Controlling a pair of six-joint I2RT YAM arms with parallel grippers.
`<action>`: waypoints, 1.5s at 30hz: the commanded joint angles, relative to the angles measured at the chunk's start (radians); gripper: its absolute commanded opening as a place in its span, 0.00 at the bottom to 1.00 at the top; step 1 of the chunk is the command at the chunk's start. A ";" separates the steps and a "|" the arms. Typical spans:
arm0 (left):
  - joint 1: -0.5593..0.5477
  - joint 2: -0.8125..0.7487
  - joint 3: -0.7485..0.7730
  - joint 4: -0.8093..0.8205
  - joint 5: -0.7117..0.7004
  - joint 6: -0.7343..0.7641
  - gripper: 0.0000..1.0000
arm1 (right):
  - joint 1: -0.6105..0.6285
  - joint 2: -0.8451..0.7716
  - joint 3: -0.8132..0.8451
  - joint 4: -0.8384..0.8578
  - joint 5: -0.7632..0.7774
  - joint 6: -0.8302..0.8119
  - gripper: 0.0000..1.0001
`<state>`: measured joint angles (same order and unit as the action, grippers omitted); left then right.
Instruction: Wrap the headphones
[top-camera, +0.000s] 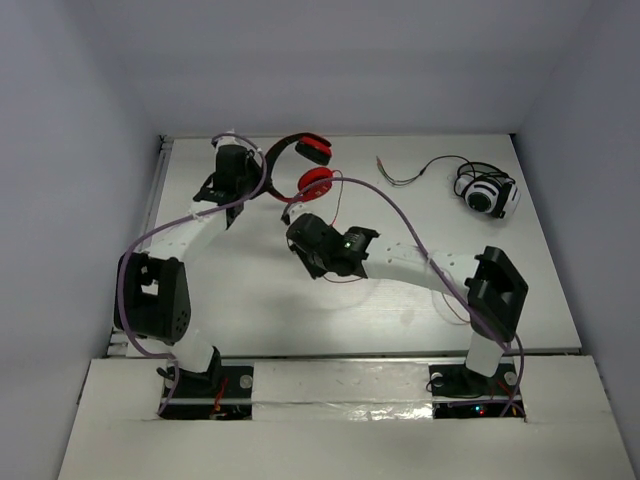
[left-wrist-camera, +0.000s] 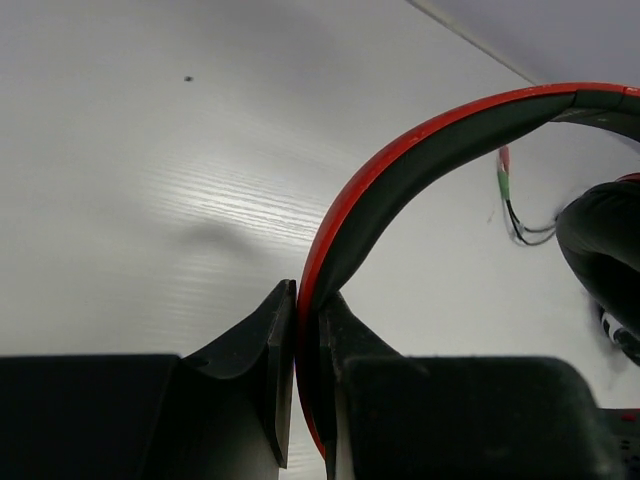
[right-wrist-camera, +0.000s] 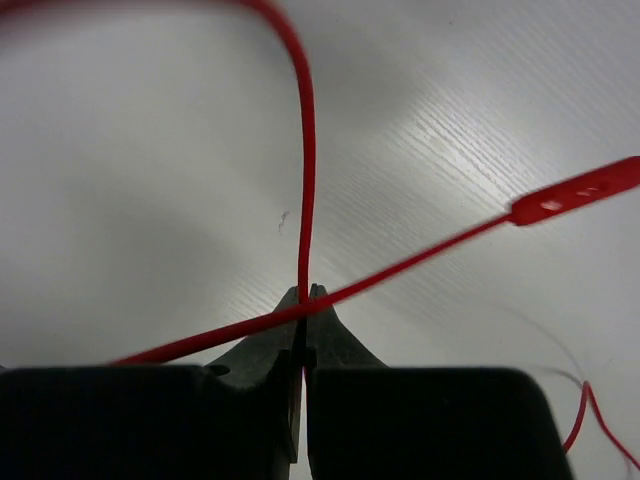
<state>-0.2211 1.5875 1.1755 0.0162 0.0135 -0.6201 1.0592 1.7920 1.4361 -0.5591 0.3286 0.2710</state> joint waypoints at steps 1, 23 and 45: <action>-0.053 -0.061 -0.077 0.190 0.036 0.048 0.00 | -0.030 -0.075 0.072 -0.008 -0.055 -0.090 0.00; -0.274 -0.030 -0.128 0.096 0.071 0.257 0.00 | -0.404 -0.174 0.408 -0.214 -0.321 -0.205 0.00; -0.334 0.066 -0.047 0.257 0.534 0.209 0.00 | -0.380 -0.217 0.475 -0.199 -0.421 -0.343 0.00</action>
<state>-0.5491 1.6505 1.0420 0.1532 0.4595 -0.3592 0.6270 1.6291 1.8893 -0.7750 -0.0357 -0.0566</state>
